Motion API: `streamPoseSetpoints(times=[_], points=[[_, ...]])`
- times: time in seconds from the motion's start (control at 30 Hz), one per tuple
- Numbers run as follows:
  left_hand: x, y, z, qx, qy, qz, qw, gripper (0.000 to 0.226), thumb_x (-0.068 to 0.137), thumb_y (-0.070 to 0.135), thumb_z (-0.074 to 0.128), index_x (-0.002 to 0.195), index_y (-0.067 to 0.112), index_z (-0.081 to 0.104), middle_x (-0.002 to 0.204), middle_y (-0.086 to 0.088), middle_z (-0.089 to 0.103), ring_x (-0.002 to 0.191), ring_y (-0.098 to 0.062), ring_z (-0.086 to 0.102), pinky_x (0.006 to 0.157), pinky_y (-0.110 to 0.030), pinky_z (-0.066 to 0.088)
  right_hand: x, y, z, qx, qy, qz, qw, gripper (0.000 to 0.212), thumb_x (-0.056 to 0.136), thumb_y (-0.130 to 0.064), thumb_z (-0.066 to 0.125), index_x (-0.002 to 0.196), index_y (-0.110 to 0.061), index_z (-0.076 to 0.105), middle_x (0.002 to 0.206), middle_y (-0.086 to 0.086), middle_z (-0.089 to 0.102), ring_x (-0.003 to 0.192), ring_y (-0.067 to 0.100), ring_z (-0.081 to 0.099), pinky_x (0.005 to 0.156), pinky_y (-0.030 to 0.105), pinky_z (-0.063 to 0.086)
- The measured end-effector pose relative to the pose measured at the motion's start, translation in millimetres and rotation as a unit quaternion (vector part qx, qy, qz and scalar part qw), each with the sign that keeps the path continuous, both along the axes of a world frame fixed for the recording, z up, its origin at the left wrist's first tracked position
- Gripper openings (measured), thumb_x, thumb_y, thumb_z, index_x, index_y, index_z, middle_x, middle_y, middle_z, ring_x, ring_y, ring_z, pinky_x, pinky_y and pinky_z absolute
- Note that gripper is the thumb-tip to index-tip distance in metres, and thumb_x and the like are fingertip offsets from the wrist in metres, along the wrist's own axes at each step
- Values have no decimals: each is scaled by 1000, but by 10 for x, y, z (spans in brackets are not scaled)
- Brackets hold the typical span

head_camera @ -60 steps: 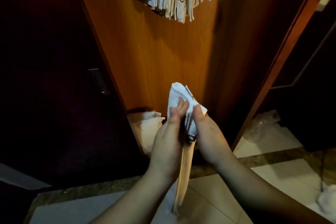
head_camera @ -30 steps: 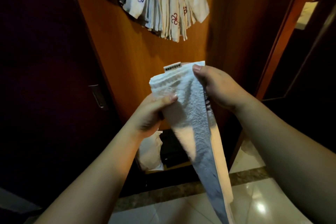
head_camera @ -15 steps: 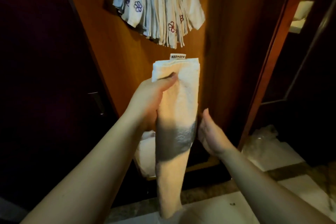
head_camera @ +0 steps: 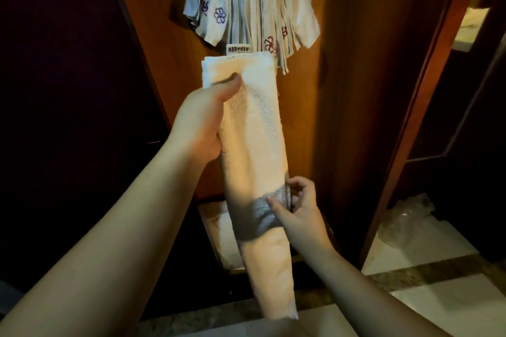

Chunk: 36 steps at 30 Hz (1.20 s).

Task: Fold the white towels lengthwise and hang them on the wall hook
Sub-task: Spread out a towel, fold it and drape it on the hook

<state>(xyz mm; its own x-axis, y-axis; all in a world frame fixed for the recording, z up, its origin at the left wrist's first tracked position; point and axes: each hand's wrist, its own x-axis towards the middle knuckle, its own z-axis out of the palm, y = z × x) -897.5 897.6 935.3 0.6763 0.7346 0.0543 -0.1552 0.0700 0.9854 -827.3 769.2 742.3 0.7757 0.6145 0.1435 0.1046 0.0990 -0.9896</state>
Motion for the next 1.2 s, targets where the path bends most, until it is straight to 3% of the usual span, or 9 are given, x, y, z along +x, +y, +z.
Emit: streamPoseSetpoints(times=[0.17, 0.3, 0.4, 0.5, 0.7, 0.77, 0.87, 1.0, 1.2], points=[[-8, -42, 69, 8, -18, -17, 1000, 12, 92, 28, 67, 104, 23, 68, 90, 4, 78, 85, -16, 75, 79, -41, 54, 58, 3, 85, -8, -38, -14, 999, 32, 81, -43, 75, 103, -53, 54, 102, -8, 72, 93, 4, 70, 79, 27, 57], [-7, -70, 106, 40, -14, -29, 999, 19, 91, 27, 69, 109, 22, 69, 98, 4, 78, 93, -16, 74, 87, -42, 52, 111, -51, 106, -11, -70, -21, 997, 11, 88, -45, 67, 91, -40, 58, 90, -10, 68, 86, 6, 65, 77, 31, 52], [-16, -49, 145, 54, -18, -26, 998, 15, 90, 24, 70, 105, 23, 69, 98, 6, 78, 95, -14, 73, 90, -40, 50, 70, -124, 138, -1, -93, -32, 995, 23, 84, -58, 55, 94, -36, 53, 87, -2, 63, 82, 8, 62, 71, 28, 49], [-26, -27, 179, 50, -20, -37, 998, 20, 90, 23, 69, 110, 20, 69, 103, 4, 77, 100, -17, 72, 99, -43, 48, 39, -171, 172, 3, -94, -47, 994, 28, 85, -55, 51, 99, -31, 50, 89, -4, 61, 80, 4, 60, 67, 23, 49], [25, 39, 209, -7, -36, -49, 998, 25, 94, 18, 64, 119, 15, 65, 107, -5, 76, 96, -23, 74, 86, -43, 56, 98, -195, 301, 30, -68, -43, 996, 32, 83, -51, 54, 107, -32, 44, 103, -7, 61, 90, -3, 63, 72, 15, 50], [76, 114, 205, -24, -33, -40, 998, 29, 93, 19, 65, 122, 14, 64, 107, -7, 76, 95, -25, 74, 85, -45, 56, 231, -205, 325, -17, -49, 17, 999, 55, 81, -63, 62, 122, -30, 47, 114, -8, 66, 99, -2, 65, 79, 15, 50], [183, 237, 208, -61, -22, -34, 997, 24, 95, 16, 63, 119, 11, 63, 103, -10, 77, 91, -27, 75, 74, -43, 59, 448, -254, 313, -53, 105, 202, 972, 95, 50, -66, 88, 124, -13, 61, 119, 10, 71, 107, 22, 69, 88, 36, 55], [328, 340, 251, -100, 26, -39, 994, 12, 95, 12, 63, 106, 8, 62, 99, -14, 77, 90, -30, 75, 70, -44, 58, 584, -356, 364, -167, 130, 365, 907, 96, 34, -54, 98, 113, -8, 67, 110, 10, 74, 100, 24, 71, 86, 35, 56], [502, 472, 274, -100, 72, -35, 992, 10, 93, 7, 64, 102, 7, 58, 104, -17, 74, 94, -31, 73, 81, -50, 58, 587, -508, 508, -166, 127, 382, 900, 89, 47, -52, 95, 118, -8, 65, 116, 8, 73, 106, 22, 69, 88, 31, 55]])
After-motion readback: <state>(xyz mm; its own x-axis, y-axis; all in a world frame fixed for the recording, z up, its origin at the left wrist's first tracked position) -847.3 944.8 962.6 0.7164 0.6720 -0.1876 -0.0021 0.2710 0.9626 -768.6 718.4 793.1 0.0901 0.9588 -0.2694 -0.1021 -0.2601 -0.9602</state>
